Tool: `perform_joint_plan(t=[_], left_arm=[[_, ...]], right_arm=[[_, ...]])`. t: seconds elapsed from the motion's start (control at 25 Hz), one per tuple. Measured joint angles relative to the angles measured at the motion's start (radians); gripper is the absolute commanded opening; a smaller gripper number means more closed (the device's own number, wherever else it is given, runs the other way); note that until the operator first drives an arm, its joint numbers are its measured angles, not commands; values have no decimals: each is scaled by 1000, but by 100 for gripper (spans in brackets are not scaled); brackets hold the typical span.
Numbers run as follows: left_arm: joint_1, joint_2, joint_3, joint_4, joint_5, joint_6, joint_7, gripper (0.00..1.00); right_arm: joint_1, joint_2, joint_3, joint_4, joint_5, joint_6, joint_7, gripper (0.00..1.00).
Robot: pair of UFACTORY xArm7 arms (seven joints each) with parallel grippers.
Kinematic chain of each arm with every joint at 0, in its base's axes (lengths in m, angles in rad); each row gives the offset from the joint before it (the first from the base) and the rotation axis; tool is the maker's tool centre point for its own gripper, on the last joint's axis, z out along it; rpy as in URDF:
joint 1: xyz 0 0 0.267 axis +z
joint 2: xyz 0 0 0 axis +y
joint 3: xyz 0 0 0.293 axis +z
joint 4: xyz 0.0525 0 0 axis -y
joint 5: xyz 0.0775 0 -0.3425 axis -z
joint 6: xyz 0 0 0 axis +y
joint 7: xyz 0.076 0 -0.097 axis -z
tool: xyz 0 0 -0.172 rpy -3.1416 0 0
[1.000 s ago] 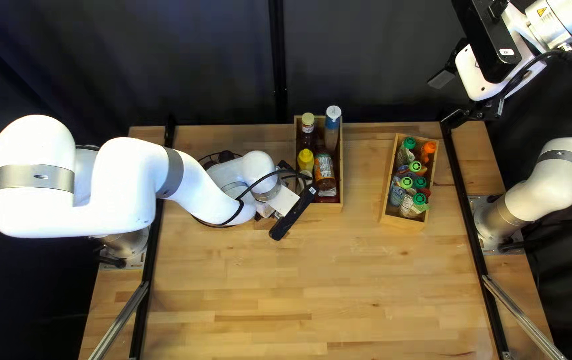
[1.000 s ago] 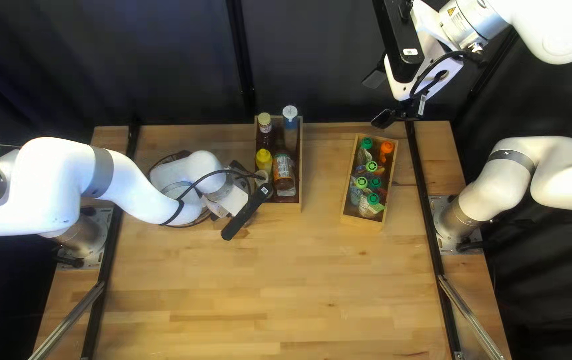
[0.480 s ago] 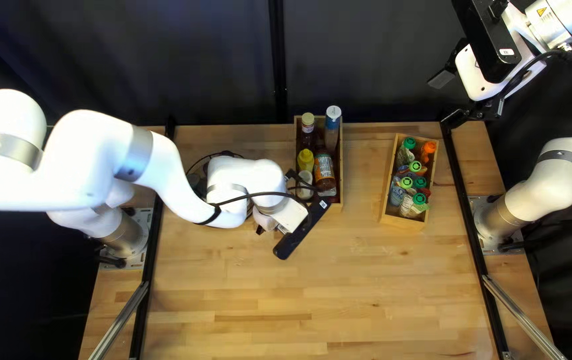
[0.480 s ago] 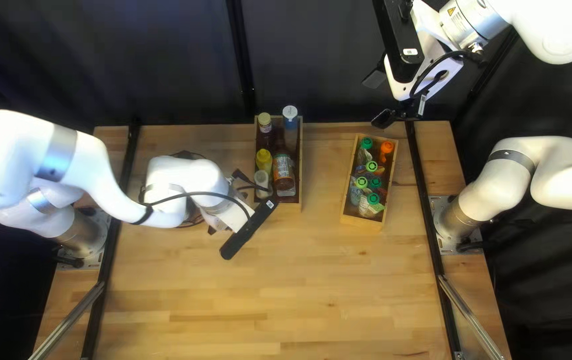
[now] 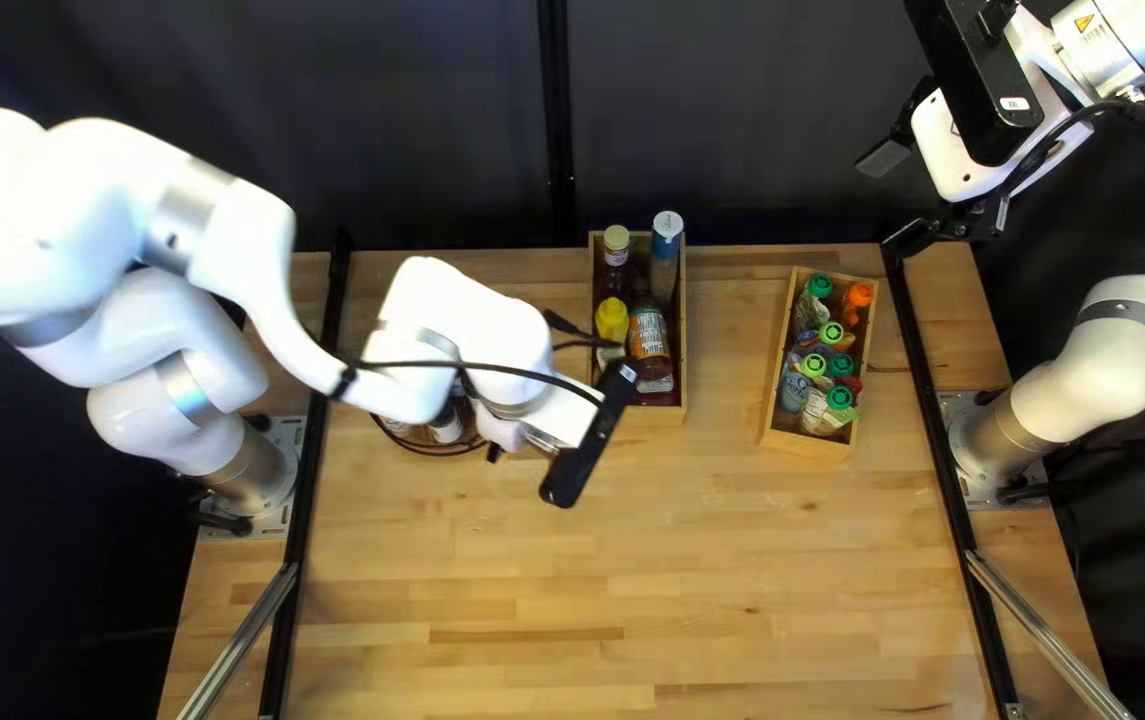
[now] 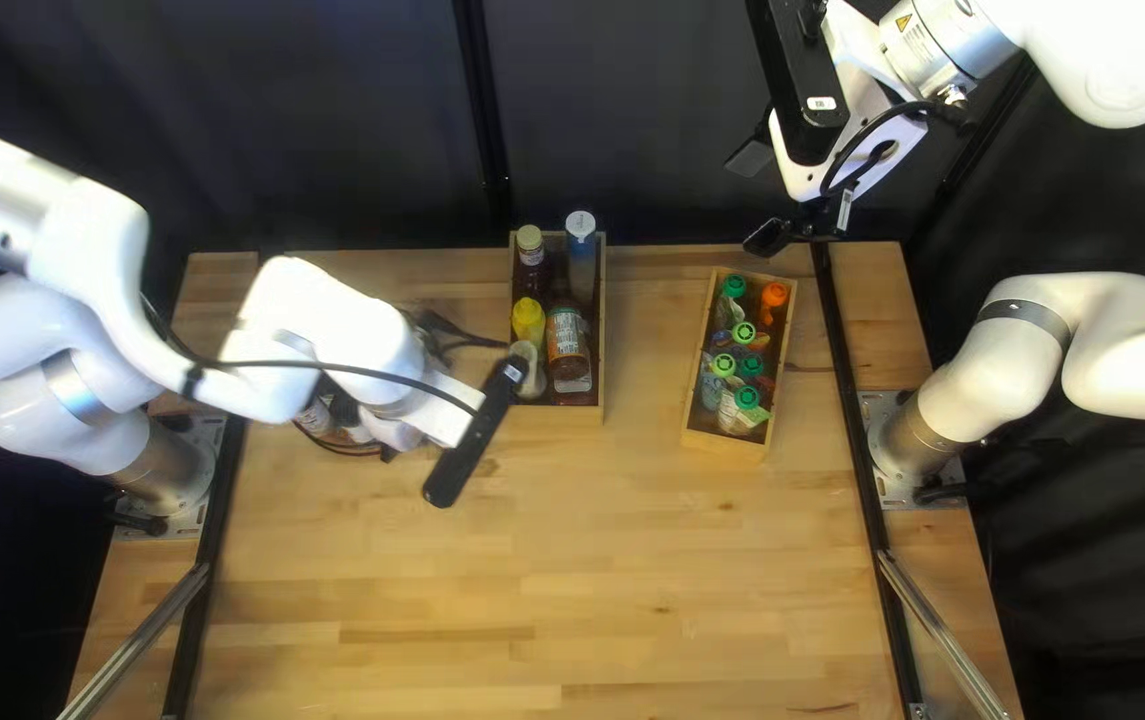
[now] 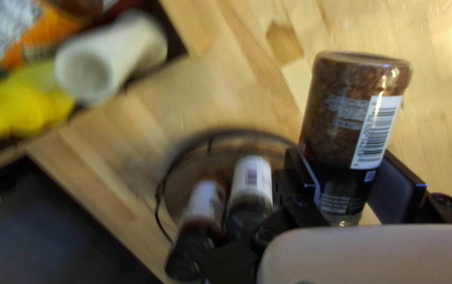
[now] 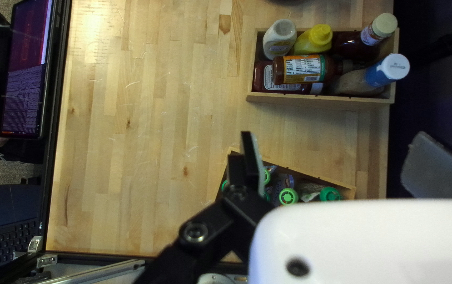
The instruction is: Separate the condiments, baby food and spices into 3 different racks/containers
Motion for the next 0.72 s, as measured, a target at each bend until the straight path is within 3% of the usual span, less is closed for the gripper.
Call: perform_joint_plan(t=[0.36,0.52,0.72], left_arm=[[95,-153,-96,-72,63,246,-62,0],[104,-127,-96,-73,79,289,-61,0],[83,-10,-75,-32,68,315,-40,0]], right_arm=[[0,0,0,0,0,0,0,100],[0,0,0,0,0,0,0,100],[0,0,0,0,0,0,0,100]])
